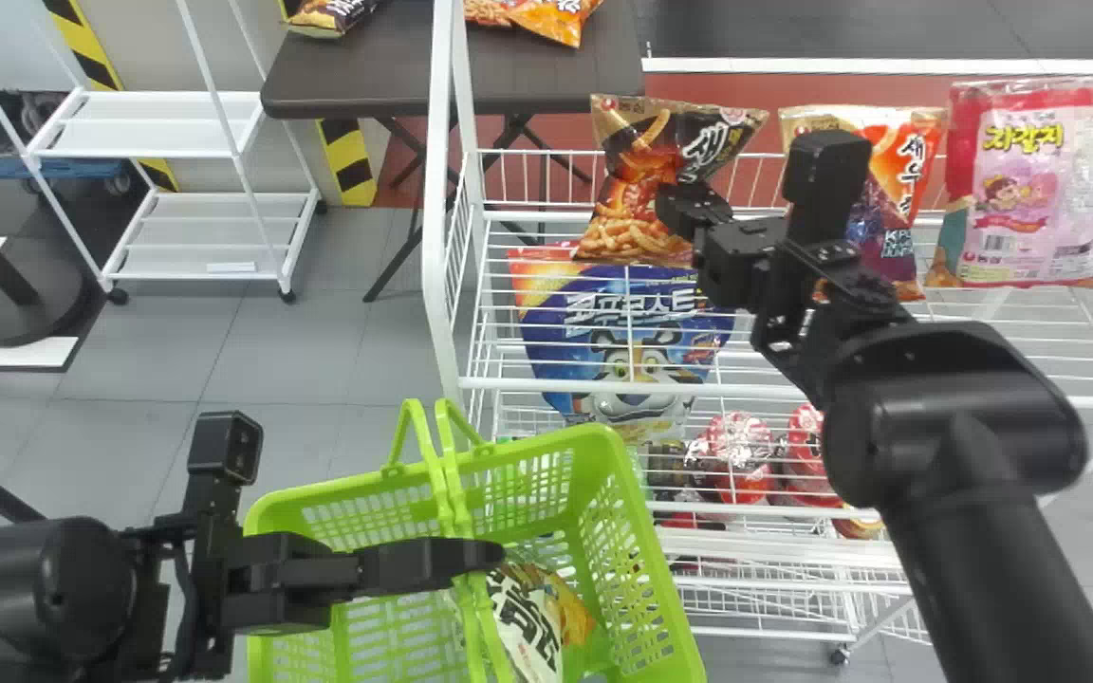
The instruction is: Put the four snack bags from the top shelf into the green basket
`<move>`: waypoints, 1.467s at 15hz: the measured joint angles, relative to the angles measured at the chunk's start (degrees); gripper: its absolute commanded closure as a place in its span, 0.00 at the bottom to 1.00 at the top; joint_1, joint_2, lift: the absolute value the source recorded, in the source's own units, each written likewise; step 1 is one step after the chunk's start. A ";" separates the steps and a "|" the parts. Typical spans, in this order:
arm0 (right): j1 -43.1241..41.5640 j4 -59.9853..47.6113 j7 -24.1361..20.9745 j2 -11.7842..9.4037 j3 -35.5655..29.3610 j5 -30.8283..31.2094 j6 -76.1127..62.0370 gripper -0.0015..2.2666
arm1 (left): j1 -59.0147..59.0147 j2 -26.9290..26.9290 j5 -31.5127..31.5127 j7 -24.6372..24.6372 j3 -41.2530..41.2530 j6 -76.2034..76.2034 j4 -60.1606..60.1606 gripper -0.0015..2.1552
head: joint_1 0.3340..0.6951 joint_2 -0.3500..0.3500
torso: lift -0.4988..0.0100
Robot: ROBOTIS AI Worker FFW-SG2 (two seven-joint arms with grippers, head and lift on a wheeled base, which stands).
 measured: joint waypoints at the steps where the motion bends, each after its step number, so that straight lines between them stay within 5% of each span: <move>1: 3.48 -6.00 0.46 -0.07 -0.90 -0.35 3.38 1.00 | -0.08 0.06 0.00 0.00 0.12 0.00 0.02 1.00 | 1.00 0.54 | 0.98; 9: 32.50 -40.36 3.46 -2.88 -3.64 -10.23 17.98 1.00 | -1.16 0.36 0.26 0.00 0.66 -0.18 1.66 1.00 | 1.00 0.57 | 0.98; 18: 33.70 -40.33 3.15 -4.85 7.24 -15.02 37.55 1.00 | -0.11 0.01 1.48 0.00 1.71 -0.17 1.27 1.00 | 1.00 0.91 | 0.98; 19: 32.70 -39.31 2.54 -4.86 8.50 -14.66 40.30 0.87 | -0.07 0.00 1.49 0.00 1.61 -0.17 1.19 1.00 | 1.00 0.93 | 0.98; 21: 29.80 -36.78 2.16 -4.86 10.17 -13.09 47.25 0.04 | -0.04 0.00 1.51 0.00 1.54 -0.05 1.06 1.00 | 1.00 0.96 | 0.98; 22: 27.59 -34.37 2.77 -4.86 10.91 -12.59 51.24 0.00 | -0.03 0.00 1.58 0.00 1.49 -0.01 0.97 1.00 | 1.00 0.98 | 0.98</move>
